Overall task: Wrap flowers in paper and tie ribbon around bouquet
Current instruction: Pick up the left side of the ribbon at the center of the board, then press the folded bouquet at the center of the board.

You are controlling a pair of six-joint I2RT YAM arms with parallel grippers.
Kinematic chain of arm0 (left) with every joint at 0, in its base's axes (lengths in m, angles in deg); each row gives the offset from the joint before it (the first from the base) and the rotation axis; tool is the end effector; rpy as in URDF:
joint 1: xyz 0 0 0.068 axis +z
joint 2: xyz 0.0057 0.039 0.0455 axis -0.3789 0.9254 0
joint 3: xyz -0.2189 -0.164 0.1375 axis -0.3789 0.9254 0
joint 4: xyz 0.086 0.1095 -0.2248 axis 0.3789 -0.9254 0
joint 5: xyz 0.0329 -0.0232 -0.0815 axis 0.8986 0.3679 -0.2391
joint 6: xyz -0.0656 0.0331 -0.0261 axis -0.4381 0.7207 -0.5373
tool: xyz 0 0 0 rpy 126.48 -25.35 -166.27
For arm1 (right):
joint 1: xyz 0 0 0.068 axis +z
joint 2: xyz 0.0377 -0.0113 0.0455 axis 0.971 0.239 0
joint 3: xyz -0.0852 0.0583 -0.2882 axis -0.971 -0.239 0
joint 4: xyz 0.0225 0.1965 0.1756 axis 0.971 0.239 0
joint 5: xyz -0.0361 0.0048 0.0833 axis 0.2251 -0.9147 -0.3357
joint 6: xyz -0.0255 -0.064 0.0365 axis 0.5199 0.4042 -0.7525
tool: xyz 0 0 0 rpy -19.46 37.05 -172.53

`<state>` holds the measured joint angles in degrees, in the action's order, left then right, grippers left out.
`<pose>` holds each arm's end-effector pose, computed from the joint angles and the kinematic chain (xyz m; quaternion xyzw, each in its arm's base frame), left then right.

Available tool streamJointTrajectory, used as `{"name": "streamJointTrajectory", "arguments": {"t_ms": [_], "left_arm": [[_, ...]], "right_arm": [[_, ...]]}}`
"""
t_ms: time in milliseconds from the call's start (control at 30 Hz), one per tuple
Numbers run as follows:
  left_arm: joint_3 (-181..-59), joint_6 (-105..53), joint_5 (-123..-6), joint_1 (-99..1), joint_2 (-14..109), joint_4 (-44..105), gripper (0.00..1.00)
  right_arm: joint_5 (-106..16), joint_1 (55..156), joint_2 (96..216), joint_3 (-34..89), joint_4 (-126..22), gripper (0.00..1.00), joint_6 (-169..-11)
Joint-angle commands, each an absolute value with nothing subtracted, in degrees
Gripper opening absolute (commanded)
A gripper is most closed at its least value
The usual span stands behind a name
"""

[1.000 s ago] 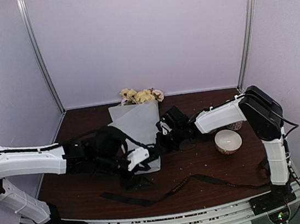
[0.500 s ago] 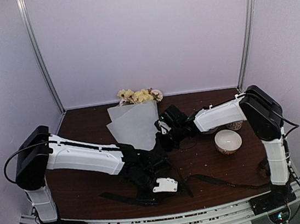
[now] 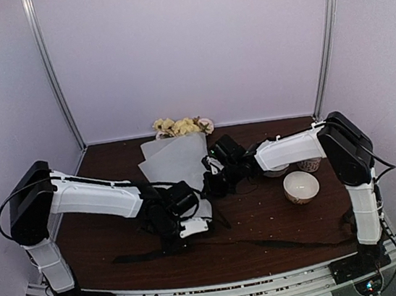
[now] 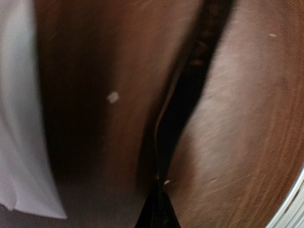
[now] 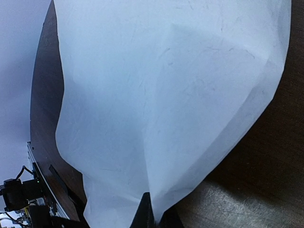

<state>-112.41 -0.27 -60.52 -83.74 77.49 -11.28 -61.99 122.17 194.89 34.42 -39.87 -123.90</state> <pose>0.1623 -0.3088 0.1483 0.6102 0.7868 -0.0673 0.0636 0.3186 0.3705 0.1654 -0.1158 0.9137 0.3761 0.1016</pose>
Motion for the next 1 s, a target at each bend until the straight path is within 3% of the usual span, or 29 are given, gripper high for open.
{"name": "streamJointTrajectory", "arguments": {"t_ms": [0,267,467,967], "left_arm": [[-105.8,-13.4,-65.2,-78.4,74.1,-8.8,0.00],[-93.5,-25.1,-77.2,-66.4,69.1,0.4,0.00],[-89.4,-31.0,-75.0,-58.5,71.0,5.5,0.00],[-104.8,-42.6,-68.6,-35.5,81.1,12.5,0.00]], "right_arm": [[-64.4,122.1,192.5,36.8,-39.2,0.00,-124.4],[-65.3,121.8,191.6,36.7,-39.5,0.00,-126.2],[-65.4,121.8,190.8,37.6,-37.4,0.00,-125.9],[-65.5,121.8,190.9,39.3,-35.1,0.00,-125.1]]}}
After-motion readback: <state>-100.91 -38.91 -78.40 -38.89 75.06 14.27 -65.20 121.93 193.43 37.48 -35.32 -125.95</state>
